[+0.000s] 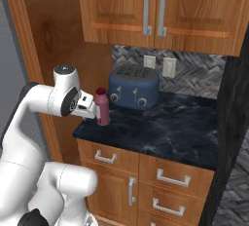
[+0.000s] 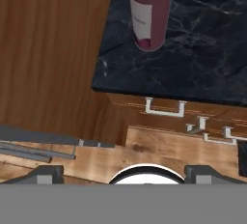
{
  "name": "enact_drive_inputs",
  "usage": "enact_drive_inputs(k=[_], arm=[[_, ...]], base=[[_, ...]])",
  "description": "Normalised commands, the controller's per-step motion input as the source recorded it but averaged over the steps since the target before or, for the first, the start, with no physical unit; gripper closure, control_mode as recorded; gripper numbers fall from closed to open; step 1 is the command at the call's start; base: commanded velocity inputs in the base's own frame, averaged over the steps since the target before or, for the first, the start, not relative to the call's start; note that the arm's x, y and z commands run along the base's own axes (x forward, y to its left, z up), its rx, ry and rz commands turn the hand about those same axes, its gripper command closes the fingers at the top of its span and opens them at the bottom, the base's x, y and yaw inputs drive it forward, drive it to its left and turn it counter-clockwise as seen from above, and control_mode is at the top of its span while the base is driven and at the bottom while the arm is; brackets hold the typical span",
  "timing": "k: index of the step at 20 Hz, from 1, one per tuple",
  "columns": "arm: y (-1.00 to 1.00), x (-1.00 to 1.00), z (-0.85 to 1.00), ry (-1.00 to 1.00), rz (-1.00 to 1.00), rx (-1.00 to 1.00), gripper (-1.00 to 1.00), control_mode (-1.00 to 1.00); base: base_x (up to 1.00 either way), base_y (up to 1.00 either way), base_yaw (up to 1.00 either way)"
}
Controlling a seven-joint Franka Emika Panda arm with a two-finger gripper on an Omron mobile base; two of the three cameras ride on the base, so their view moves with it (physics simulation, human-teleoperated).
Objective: Place the drinks on the dining counter in a tight cluster.
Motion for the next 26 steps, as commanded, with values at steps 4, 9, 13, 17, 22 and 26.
enact_drive_inputs(k=[4, 9, 13, 17, 22, 26], arm=[[0.0, 0.0, 0.0, 0.0, 0.0, 0.0, -1.0, 1.0], [0.0, 0.0, 0.0, 0.0, 0.0, 0.0, -1.0, 1.0], [0.0, 0.0, 0.0, 0.0, 0.0, 0.0, -1.0, 1.0], [0.0, 0.0, 0.0, 0.0, 0.0, 0.0, -1.0, 1.0], [0.0, 0.0, 0.0, 0.0, 0.0, 0.0, -1.0, 1.0], [0.04, 0.16, 0.09, 0.04, 0.05, -0.02, -1.0, -1.0]], base=[[0.64, -0.55, -0.13], [0.19, -0.51, -0.19], [0.19, 0.41, -0.11], [0.01, 0.03, 0.0], [0.0, 0.0, 0.0], [0.02, 0.01, 0.0]])
